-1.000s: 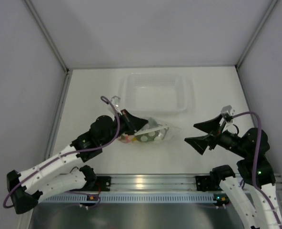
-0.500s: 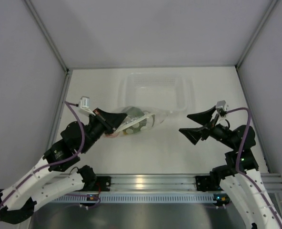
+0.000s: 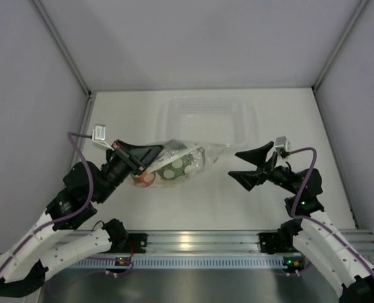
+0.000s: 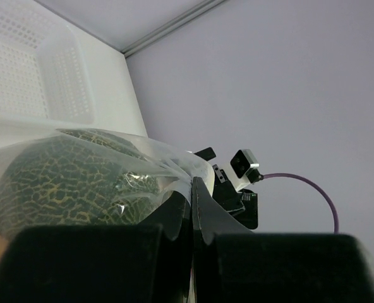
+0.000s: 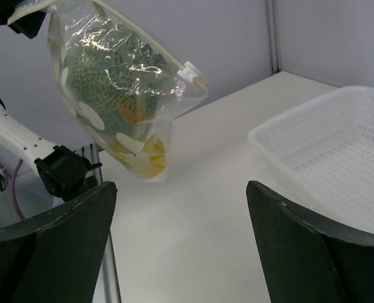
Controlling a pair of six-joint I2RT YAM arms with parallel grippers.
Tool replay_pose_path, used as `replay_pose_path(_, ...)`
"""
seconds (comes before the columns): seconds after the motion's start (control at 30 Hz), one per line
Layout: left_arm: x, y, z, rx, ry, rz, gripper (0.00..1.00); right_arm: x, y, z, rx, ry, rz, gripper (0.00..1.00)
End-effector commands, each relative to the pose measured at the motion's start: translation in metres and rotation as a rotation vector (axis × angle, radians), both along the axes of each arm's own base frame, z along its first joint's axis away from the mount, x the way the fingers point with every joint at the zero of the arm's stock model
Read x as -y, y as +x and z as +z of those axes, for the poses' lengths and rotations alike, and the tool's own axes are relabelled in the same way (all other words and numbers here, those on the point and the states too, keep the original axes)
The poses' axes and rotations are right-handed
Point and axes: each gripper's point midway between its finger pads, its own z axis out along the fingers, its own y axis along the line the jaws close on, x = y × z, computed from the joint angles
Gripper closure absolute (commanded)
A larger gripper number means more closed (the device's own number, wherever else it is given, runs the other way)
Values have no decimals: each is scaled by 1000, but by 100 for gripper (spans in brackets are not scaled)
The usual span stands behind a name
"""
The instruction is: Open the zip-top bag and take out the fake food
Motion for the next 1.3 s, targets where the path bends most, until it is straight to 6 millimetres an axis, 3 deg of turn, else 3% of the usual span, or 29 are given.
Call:
replay_pose_path(0.0, 0, -10, 35, 33, -103, -44, 100, -8, -16, 31, 228, 54, 53, 17)
replay_pose_path(0.23, 14, -21, 52, 63, -162, -140, 100, -7, -26, 60, 362, 148, 62, 26)
replay_pose_path(0.6, 25, -23, 56, 60, -174, -188, 100, -7, -22, 65, 389, 171, 45, 34)
replay_pose_path(0.7, 25, -22, 56, 61, -184, -185, 100, -7, -25, 70, 404, 176, 56, 49)
replay_pose_path(0.97, 27, -19, 53, 53, -185, -174, 100, -10, -27, 71, 396, 171, 86, 59)
replay_pose_path(1.2, 28, -17, 53, 49, -189, -171, 100, -9, -29, 72, 400, 180, 90, 83)
replay_pose_path(1.27, 28, -16, 52, 48, -190, -166, 100, -9, -30, 72, 398, 183, 93, 83)
